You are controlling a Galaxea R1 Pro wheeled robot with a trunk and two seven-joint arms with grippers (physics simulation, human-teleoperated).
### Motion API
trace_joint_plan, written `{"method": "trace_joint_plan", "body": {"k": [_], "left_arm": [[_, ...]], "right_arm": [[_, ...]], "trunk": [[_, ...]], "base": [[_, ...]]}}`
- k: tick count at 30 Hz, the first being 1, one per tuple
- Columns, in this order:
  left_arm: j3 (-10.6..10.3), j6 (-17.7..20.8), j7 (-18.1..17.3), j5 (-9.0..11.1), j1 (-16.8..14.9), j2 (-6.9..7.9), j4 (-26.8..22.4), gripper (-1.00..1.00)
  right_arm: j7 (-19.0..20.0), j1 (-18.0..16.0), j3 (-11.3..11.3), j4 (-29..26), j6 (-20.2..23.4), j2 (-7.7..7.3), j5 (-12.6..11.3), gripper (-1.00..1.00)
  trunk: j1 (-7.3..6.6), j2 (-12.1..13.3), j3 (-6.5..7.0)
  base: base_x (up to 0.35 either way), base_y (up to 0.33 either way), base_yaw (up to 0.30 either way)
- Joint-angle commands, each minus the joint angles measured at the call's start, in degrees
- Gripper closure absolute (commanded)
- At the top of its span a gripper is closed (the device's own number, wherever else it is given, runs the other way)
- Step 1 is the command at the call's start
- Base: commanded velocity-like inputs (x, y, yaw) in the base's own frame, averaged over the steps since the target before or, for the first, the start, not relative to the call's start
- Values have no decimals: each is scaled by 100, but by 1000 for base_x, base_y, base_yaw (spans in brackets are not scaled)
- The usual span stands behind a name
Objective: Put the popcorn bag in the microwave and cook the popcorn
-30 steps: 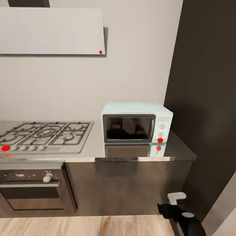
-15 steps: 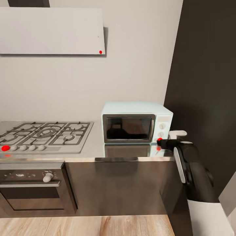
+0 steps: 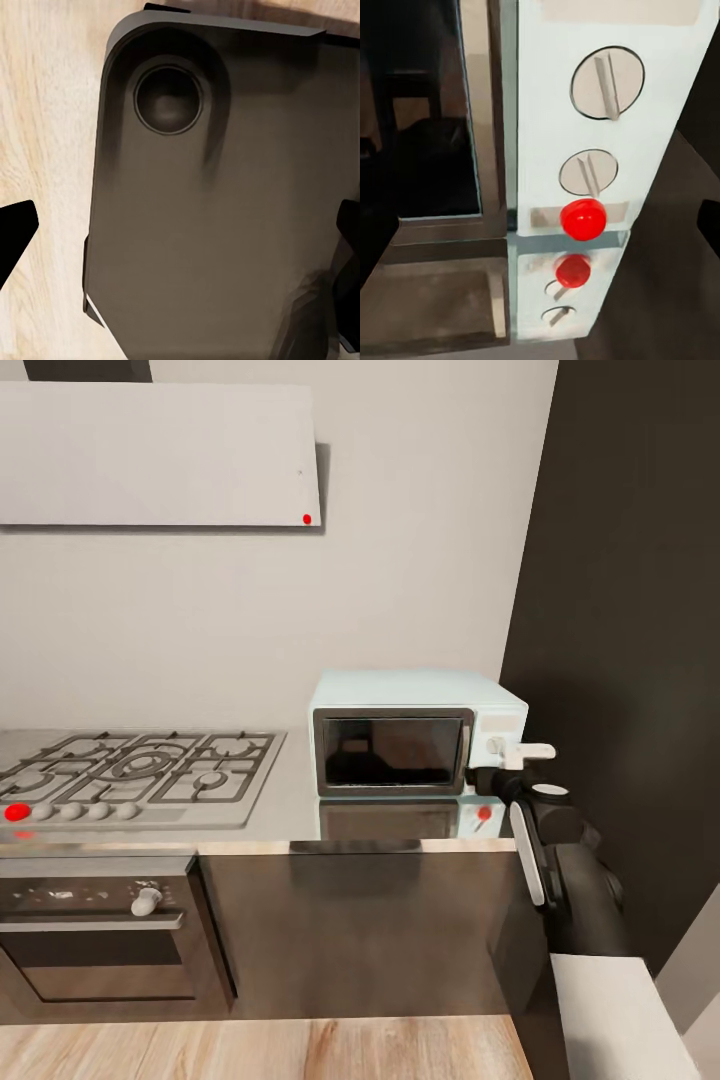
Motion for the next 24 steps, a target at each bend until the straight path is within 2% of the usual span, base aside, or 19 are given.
{"method": "trace_joint_plan", "body": {"k": [1,2,5,11,17,19,24], "left_arm": [[9,-13,2,42,-1,-2,-1,-100],[9,-13,2,41,-1,-3,-1,-100],[9,-13,2,40,-1,-3,-1,-100],[6,-13,-7,32,-1,-3,-9,-100],[0,-13,-24,31,-1,-3,-10,-100],[0,-13,-25,31,-1,-3,-10,-100],[1,-7,-25,31,-1,-3,-8,-100]], "right_arm": [[24,-4,-1,-2,20,59,72,-100],[-27,-4,2,1,-24,228,92,-100],[-193,-4,15,63,-342,266,28,-100],[-217,3,33,289,-549,282,7,-100],[-188,81,46,1085,-1982,410,-4,-100],[-174,83,46,1154,-2179,423,23,-100],[-184,84,42,1144,-2239,424,51,-100]], "trunk": [[0,-3,-6],[0,-3,-6],[0,-3,-6],[0,-3,-6],[0,-3,-6],[0,-3,-6],[0,-3,-6]], "base": [[0,0,0],[0,0,0],[0,0,0],[0,0,0],[0,0,0],[0,0,0],[27,0,0]]}}
